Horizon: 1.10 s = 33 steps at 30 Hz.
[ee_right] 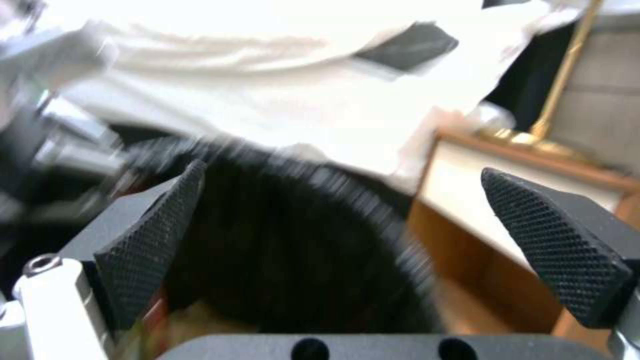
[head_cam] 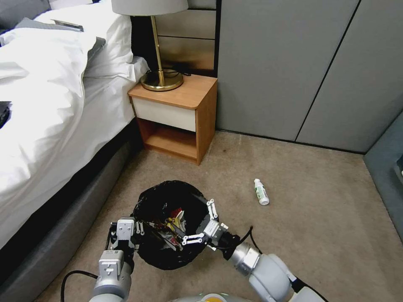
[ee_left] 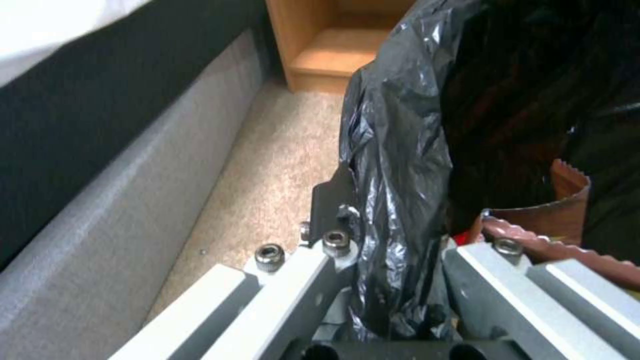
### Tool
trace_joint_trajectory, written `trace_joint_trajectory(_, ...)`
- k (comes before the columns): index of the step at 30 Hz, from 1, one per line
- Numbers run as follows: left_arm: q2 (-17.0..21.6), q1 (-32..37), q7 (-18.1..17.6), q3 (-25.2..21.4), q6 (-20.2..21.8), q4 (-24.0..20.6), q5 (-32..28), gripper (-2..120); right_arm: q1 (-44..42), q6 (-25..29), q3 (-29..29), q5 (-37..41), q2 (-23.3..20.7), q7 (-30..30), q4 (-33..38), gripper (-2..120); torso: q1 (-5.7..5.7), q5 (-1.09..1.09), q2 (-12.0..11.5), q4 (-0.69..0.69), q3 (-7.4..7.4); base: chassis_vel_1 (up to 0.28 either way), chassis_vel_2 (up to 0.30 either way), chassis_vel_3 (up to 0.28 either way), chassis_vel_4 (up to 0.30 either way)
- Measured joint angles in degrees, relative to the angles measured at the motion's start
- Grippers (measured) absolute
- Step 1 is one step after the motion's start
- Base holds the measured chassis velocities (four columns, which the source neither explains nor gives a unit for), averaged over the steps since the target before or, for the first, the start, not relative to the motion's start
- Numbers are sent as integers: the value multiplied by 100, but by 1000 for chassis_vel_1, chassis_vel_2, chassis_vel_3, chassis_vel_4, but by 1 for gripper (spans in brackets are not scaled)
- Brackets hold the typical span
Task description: Pick up the trash bin, then pick up the garbage from the floor and place it into the trash bin.
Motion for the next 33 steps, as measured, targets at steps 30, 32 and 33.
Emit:
trace_joint_trajectory(30, 3, -67, -12, -67, -26, 166, -97, 1, -2472, 227, 1844, 287, 1131, 2322, 1223, 100, 0, 0, 0, 0, -1, 0, 0, 0, 0)
trace_joint_trajectory(32, -6, -73, -12, -68, -27, 159, -97, 1, -2422, 243, 1858, 295, 1142, 2316, 1188, 100, 0, 0, 0, 0, -1, 0, 0, 0, 0)
trace_joint_trajectory(33, -6, -73, -12, -68, -27, 159, -97, 1, -2422, 243, 1858, 295, 1142, 2316, 1188, 100, 0, 0, 0, 0, -1, 0, 0, 0, 0)
